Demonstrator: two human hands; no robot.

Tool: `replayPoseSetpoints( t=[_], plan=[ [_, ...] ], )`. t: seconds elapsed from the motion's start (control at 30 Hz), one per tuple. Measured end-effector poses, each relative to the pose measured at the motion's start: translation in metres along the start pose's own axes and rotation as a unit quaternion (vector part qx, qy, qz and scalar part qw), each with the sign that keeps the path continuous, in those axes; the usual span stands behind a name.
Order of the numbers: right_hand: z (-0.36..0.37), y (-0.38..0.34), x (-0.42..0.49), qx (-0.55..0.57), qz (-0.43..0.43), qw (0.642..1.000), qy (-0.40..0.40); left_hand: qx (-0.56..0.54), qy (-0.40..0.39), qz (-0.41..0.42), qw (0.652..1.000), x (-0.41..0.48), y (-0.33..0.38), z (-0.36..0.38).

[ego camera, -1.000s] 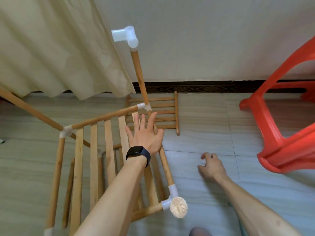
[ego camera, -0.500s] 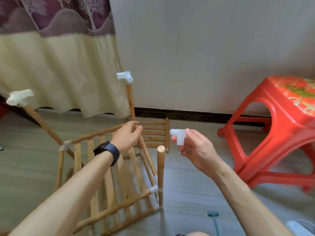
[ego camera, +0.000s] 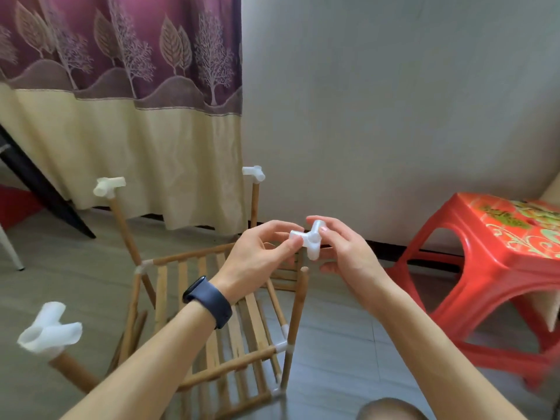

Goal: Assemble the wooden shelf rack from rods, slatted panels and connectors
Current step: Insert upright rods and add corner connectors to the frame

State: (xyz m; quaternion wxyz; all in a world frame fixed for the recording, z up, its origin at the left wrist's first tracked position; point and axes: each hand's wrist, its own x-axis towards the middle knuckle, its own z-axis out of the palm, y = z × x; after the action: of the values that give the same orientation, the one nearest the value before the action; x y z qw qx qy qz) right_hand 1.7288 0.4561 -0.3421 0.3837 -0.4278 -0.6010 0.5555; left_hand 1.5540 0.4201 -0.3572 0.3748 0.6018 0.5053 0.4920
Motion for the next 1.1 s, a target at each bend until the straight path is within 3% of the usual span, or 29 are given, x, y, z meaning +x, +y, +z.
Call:
replayPoseSetpoints(
  t=[0.23,0.5,0.9,1.0,1.1],
  plan=[
    [0.009,0.022,-0.01,-0.006,-0.018,1.0,0.001,0.035,-0.019,-0.008,0.999,-0.016,-0.01,-0.009],
    [0.013,0.026,-0.011,-0.01,-0.066,0.998,-0.003,0.003,-0.014,-0.004,1.0,-0.024,-0.002,-0.014],
    [0.012,0.042,-0.008,-0.002,-0.025,1.0,-0.008,0.004,-0.037,-0.024,0.999,-0.021,-0.01,-0.01],
    [0.012,0.049,-0.007,-0.004,-0.005,1.0,-0.028,0.014,-0.054,-0.057,0.997,-0.019,-0.017,-0.013],
    [0.015,0.048,-0.005,0.009,0.007,1.0,-0.028,0.035,-0.014,-0.108,0.993,-0.014,-0.034,-0.018]
  ],
)
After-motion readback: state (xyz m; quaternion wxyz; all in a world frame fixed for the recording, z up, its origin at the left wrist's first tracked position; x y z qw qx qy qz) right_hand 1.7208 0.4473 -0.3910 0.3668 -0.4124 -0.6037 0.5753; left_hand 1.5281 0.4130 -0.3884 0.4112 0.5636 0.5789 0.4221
